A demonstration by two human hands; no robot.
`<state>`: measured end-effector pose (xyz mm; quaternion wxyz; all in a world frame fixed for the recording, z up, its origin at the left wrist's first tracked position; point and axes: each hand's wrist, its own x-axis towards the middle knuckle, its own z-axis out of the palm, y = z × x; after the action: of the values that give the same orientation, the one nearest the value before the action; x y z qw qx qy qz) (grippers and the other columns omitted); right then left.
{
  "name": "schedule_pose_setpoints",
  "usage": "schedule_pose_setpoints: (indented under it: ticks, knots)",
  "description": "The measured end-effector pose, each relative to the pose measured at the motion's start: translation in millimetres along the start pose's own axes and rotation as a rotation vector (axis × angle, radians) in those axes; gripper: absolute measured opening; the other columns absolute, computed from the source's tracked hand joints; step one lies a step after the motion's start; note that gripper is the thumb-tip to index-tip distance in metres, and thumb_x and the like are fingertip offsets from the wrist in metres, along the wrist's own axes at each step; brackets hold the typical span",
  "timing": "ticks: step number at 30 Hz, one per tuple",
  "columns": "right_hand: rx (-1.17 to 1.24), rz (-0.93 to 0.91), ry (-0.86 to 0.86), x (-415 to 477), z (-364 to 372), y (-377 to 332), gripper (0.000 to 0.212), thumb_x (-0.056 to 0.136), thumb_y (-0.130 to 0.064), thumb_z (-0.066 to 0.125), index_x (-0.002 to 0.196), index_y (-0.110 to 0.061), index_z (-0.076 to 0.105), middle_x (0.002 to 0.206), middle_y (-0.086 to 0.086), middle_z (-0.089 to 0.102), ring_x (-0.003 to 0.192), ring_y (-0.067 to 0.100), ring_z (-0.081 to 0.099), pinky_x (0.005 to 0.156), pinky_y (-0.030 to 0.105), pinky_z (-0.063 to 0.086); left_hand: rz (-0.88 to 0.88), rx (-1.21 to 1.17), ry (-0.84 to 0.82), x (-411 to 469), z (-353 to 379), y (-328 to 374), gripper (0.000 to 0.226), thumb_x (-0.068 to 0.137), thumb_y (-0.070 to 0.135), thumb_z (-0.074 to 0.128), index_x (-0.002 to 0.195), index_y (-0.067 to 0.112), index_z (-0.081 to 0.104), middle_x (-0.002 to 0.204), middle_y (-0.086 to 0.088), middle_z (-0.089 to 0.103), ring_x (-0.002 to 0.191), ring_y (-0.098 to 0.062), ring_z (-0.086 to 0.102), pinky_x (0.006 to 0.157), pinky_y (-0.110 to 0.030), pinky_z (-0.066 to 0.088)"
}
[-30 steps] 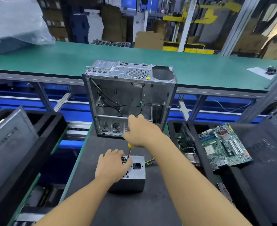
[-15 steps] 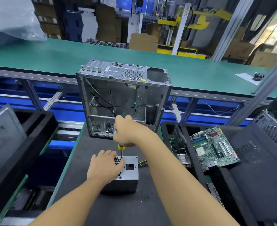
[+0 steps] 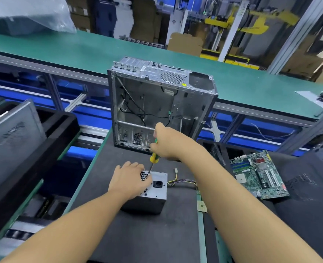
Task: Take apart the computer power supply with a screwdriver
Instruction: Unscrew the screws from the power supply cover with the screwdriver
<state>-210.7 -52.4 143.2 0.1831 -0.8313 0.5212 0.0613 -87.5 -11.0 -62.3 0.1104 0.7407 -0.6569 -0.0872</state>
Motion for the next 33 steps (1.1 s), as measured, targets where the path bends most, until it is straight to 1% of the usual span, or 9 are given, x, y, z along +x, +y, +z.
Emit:
schedule_pose_setpoints:
  ticks: [3, 8, 9, 10, 11, 17, 24, 28, 33]
  knots:
    - [0.009, 0.01, -0.072, -2, -4, 1, 0.022, 0.095, -0.019, 0.05, 0.112, -0.012, 0.039, 0.115, 0.012, 0.042, 0.08, 0.03, 0.053, 0.064, 0.035, 0.041, 0.008, 0.02, -0.008, 0, 0, 1, 0.058, 0.083, 0.066, 0.022, 0.11, 0.031, 0.059, 0.103, 0.015, 0.059, 0.102, -0.012, 0.047, 0.088, -0.038, 0.037]
    - [-0.138, 0.091, 0.052, -2, 1, -4, 0.036, 0.101, -0.041, 0.043, 0.087, -0.021, 0.016, 0.097, 0.009, 0.049, 0.077, 0.029, 0.053, 0.057, 0.034, 0.039, 0.001, 0.037, -0.015, -1, -1, 2, 0.057, 0.085, 0.066, 0.022, 0.111, 0.032, 0.059, 0.105, 0.015, 0.059, 0.103, -0.013, 0.046, 0.088, -0.037, 0.036]
    - [-0.214, 0.088, 0.079, 2, 2, -4, 0.047, 0.103, -0.038, 0.041, 0.104, -0.009, 0.004, 0.096, 0.008, 0.05, 0.078, 0.028, 0.053, 0.06, 0.035, 0.042, 0.002, 0.034, -0.009, -1, -1, 2, 0.057, 0.085, 0.066, 0.022, 0.112, 0.031, 0.059, 0.106, 0.015, 0.059, 0.103, -0.013, 0.046, 0.087, -0.037, 0.036]
    - [-0.224, 0.027, 0.089, 3, 2, -5, 0.009, 0.104, -0.035, 0.04, 0.097, -0.03, 0.041, 0.092, 0.008, 0.05, 0.075, 0.027, 0.053, 0.06, 0.035, 0.042, 0.001, 0.031, -0.001, -1, -1, 2, 0.057, 0.084, 0.066, 0.023, 0.112, 0.031, 0.059, 0.106, 0.015, 0.059, 0.103, -0.013, 0.046, 0.087, -0.037, 0.036]
    - [-0.226, -0.004, 0.127, 6, 2, -5, 0.02, 0.104, -0.032, 0.04, 0.089, -0.023, 0.029, 0.086, 0.007, 0.048, 0.071, 0.027, 0.051, 0.057, 0.035, 0.039, -0.002, 0.028, 0.004, -1, -1, 2, 0.058, 0.084, 0.066, 0.023, 0.112, 0.032, 0.06, 0.106, 0.015, 0.059, 0.103, -0.012, 0.046, 0.086, -0.037, 0.036]
    - [-0.12, -0.107, -0.124, 8, -5, -13, 0.02, 0.096, -0.02, 0.047, 0.113, -0.012, 0.04, 0.109, 0.009, 0.041, 0.068, 0.025, 0.051, 0.058, 0.035, 0.037, -0.001, 0.003, 0.005, -1, 0, 1, 0.056, 0.084, 0.066, 0.024, 0.11, 0.031, 0.059, 0.102, 0.015, 0.058, 0.101, -0.012, 0.045, 0.088, -0.037, 0.036]
    - [-0.263, -0.022, 0.104, 9, 5, -20, 0.035, 0.103, -0.049, 0.03, 0.1, -0.014, 0.033, 0.072, 0.002, 0.042, 0.064, 0.024, 0.045, 0.049, 0.032, 0.023, 0.141, -0.074, 0.115, -7, 0, 0, 0.039, 0.093, 0.055, 0.037, 0.115, 0.031, 0.058, 0.109, 0.018, 0.061, 0.099, -0.008, 0.052, 0.096, -0.031, 0.032]
    - [-0.163, -0.09, -0.013, 11, 2, -21, 0.012, 0.097, -0.016, 0.045, 0.103, -0.012, 0.035, 0.09, 0.009, 0.048, 0.068, 0.025, 0.048, 0.051, 0.033, 0.03, 0.143, -0.256, 0.139, -7, -3, -4, 0.014, 0.093, 0.048, 0.049, 0.1, 0.036, 0.051, 0.087, 0.02, 0.058, 0.077, -0.005, 0.045, 0.095, -0.025, 0.034]
    - [-0.097, -0.057, -0.015, 9, 1, -18, 0.02, 0.096, -0.029, 0.045, 0.101, -0.014, 0.034, 0.091, 0.007, 0.049, 0.07, 0.025, 0.05, 0.051, 0.032, 0.03, 0.152, -0.197, 0.123, -7, -4, -3, 0.014, 0.093, 0.05, 0.047, 0.098, 0.038, 0.042, 0.064, 0.014, 0.052, 0.071, -0.009, 0.051, 0.092, -0.025, 0.035]
